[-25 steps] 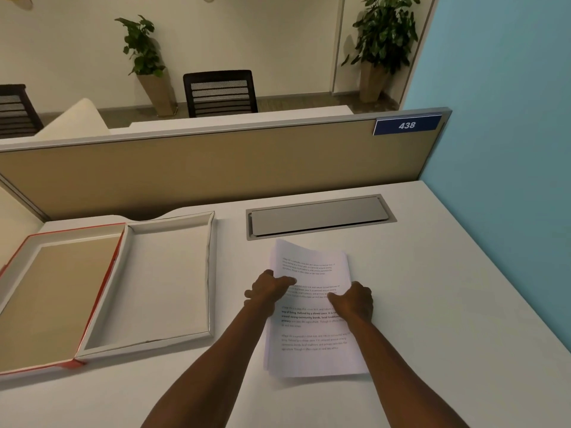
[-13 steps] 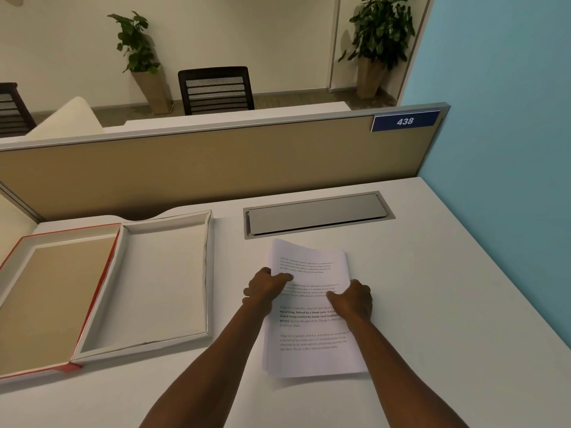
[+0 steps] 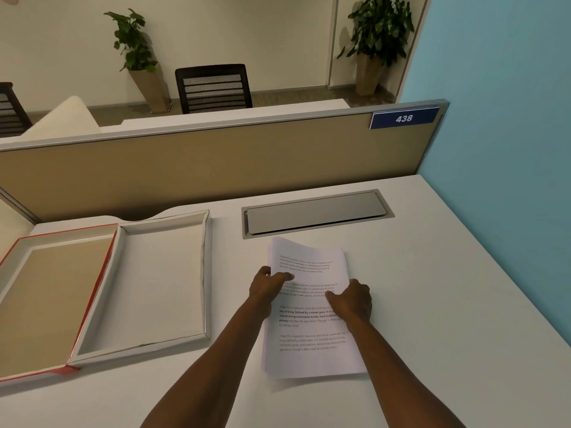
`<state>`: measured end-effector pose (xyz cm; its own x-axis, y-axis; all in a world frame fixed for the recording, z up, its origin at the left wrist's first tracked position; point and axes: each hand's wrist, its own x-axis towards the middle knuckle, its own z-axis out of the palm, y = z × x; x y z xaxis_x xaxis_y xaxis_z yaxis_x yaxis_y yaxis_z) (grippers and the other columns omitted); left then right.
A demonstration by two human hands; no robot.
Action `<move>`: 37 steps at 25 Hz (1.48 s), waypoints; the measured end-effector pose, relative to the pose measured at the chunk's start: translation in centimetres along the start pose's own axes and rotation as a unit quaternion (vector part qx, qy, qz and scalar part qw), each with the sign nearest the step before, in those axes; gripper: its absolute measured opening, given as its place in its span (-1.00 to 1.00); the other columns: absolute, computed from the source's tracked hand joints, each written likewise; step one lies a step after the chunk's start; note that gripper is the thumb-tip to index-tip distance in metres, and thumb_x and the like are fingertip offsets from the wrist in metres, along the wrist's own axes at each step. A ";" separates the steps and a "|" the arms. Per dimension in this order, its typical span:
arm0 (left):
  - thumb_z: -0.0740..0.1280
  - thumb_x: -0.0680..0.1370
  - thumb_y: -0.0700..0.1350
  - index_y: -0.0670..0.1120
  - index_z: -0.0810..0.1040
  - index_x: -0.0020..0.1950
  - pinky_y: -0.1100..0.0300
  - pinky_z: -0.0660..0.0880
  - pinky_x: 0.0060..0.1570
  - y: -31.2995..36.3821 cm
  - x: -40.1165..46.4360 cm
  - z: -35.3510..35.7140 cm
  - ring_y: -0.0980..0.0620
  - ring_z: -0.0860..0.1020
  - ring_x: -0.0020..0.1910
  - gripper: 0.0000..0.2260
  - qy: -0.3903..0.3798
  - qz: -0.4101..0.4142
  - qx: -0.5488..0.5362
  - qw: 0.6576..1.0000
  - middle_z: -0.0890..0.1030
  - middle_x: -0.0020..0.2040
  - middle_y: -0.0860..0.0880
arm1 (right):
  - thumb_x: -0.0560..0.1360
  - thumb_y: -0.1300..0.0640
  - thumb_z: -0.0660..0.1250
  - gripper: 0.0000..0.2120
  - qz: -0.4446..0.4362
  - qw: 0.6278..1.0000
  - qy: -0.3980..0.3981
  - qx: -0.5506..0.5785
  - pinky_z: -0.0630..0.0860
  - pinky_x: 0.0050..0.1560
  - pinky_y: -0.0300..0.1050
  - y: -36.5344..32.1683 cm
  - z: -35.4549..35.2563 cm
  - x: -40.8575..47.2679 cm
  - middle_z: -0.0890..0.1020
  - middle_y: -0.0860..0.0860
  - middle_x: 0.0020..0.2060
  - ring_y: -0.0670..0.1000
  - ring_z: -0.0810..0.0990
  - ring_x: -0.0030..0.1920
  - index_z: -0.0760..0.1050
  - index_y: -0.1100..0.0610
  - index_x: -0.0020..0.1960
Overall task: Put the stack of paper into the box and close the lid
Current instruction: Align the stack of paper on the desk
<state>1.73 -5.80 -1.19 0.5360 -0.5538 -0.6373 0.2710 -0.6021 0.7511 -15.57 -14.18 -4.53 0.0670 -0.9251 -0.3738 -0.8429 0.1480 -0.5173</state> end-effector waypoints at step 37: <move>0.47 0.45 0.15 0.36 0.34 0.41 0.12 0.65 0.11 1.0 -6.7 -3.2 0.11 0.60 0.26 -0.42 0.005 0.378 -0.028 0.925 0.60 0.21 0.29 | 0.44 -0.21 0.37 -0.54 -0.319 0.858 -0.025 0.403 0.65 -0.11 -0.21 -2.1 -6.4 -3.6 0.67 -0.09 0.05 -0.05 0.66 0.09 0.50 -0.06 0.28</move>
<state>0.99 -0.80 4.41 0.5969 -0.7988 0.0749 -0.1426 -0.0138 0.9897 -17.45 -13.39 2.87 0.4166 -0.8948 0.1603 0.0142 -0.1700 -0.9854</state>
